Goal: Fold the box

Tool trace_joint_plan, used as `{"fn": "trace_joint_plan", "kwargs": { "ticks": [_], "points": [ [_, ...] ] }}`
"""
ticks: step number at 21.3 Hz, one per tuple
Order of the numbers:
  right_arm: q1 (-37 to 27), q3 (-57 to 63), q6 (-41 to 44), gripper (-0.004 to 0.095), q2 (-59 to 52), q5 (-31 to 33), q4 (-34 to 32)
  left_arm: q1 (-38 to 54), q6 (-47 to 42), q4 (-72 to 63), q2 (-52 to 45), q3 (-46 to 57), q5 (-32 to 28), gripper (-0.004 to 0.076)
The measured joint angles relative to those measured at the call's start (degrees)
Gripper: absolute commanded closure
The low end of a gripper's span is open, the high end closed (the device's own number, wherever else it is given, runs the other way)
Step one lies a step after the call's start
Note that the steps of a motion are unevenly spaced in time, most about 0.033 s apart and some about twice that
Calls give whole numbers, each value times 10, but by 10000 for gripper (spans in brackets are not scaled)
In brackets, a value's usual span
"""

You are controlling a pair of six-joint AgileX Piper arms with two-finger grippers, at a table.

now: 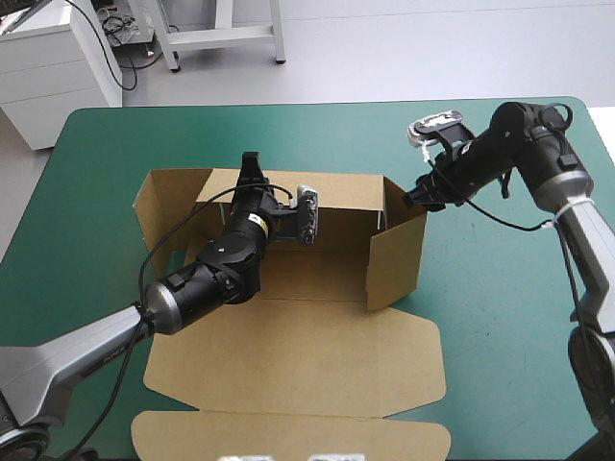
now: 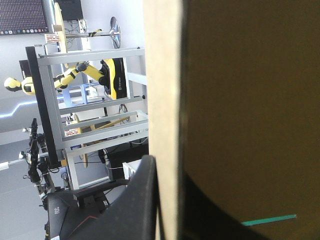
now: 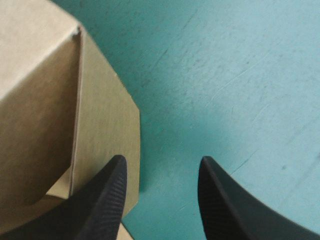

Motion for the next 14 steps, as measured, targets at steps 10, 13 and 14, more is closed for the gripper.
{"fn": "trace_joint_plan", "kwargs": {
  "ticks": [10,13,14],
  "points": [
    [41,135,-56,495,-100,-9,67,0,0,0,0,0,-1,731],
    [73,142,-49,495,-111,-44,63,0,0,0,0,0,-2,731],
    [82,145,-44,495,-112,-59,59,0,0,0,0,0,-2,731]
  ]
}}
